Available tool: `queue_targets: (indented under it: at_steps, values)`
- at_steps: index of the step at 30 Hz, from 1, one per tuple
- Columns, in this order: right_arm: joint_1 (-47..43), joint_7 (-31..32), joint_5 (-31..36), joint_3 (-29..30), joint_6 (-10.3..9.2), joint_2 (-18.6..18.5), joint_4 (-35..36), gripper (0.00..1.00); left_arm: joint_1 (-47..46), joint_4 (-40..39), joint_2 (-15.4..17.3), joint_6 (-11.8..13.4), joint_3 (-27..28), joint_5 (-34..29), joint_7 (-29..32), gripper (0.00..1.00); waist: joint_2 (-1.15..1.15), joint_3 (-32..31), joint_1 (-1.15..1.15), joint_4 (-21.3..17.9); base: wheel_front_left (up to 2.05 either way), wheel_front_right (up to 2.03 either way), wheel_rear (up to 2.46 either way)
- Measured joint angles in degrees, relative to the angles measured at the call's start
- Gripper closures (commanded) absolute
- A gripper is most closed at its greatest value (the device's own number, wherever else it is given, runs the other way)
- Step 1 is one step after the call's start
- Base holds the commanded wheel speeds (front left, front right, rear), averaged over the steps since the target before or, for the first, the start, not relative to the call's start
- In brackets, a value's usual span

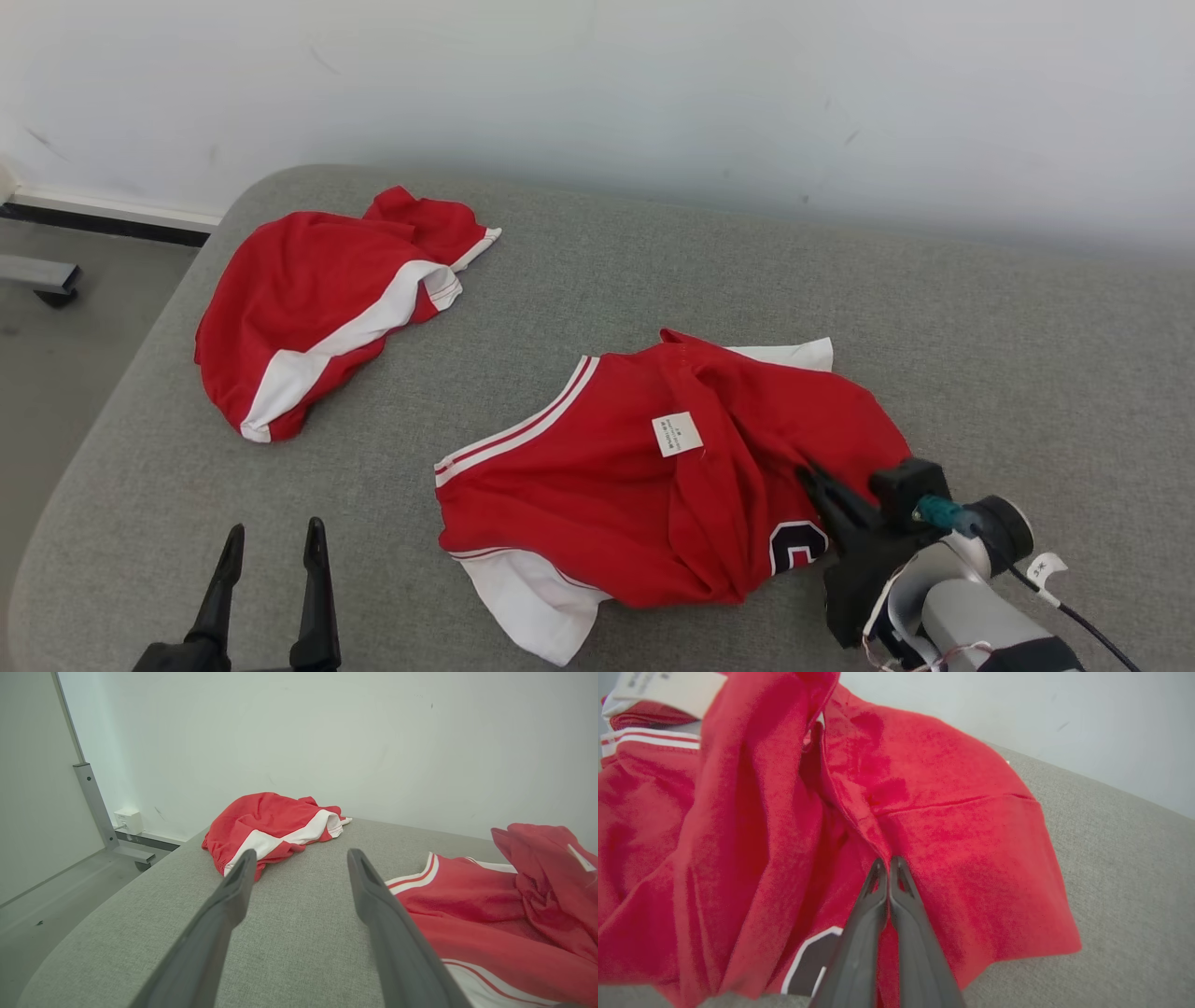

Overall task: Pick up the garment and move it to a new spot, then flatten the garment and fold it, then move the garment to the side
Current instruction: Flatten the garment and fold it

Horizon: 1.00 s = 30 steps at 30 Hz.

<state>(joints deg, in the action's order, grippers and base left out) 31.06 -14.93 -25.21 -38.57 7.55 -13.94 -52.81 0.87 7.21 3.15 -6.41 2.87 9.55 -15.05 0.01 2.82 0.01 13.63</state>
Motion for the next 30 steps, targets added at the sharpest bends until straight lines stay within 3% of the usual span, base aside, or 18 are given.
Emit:
queue_targets:
  at_steps: [4,9,15,16,17,18,22,30]
  values:
    - [1.14,-0.15,-0.98,2.96,0.00,-1.04,3.96,1.00,0.08,0.02,-0.03,-0.01,0.64,-0.29,0.00,0.00,0.00,-0.43,0.00,-0.75,0.00,0.00,0.00]
    - [1.46,-0.20,-1.43,8.62,0.00,-6.20,8.14,1.00,0.27,0.42,-0.13,-0.14,0.32,-0.35,0.00,0.00,0.00,-1.44,0.00,-1.98,0.00,0.00,0.00]
    - [1.83,-0.13,-3.57,12.84,0.00,-12.02,2.90,1.00,0.26,0.60,-0.18,-0.16,-0.93,-0.18,0.00,0.00,0.00,-1.65,-0.01,-2.14,0.00,0.00,0.00]
    - [1.89,-0.13,-4.22,13.32,0.00,-12.28,1.57,0.90,0.26,0.71,-0.19,-0.16,-1.02,-0.05,0.00,0.00,0.00,-1.55,-0.01,-2.06,0.00,0.00,0.00]
    - [2.15,-0.14,-4.30,13.36,0.00,-12.59,0.43,0.50,0.26,0.79,-0.20,-0.18,-1.15,0.05,0.00,0.00,0.00,-1.44,-0.01,-1.97,0.00,0.00,0.00]
    - [2.57,-0.13,-4.41,13.40,0.00,-12.80,-0.56,0.00,0.27,0.91,-0.19,-0.18,-1.12,0.09,0.00,0.00,0.00,-1.34,-0.01,-1.88,0.00,0.00,0.00]
    - [3.56,-0.15,-5.05,13.95,0.00,-12.28,-0.73,0.00,0.48,1.00,-0.19,-0.21,-0.68,0.08,0.00,0.00,0.00,-1.33,-0.01,-1.92,0.00,0.00,0.00]
    - [1.74,-0.21,-3.91,15.71,0.00,-11.29,9.96,0.00,1.13,0.76,-0.20,-0.15,-0.36,-0.19,0.00,0.00,-0.01,-2.25,-0.01,-2.80,0.00,0.00,0.00]
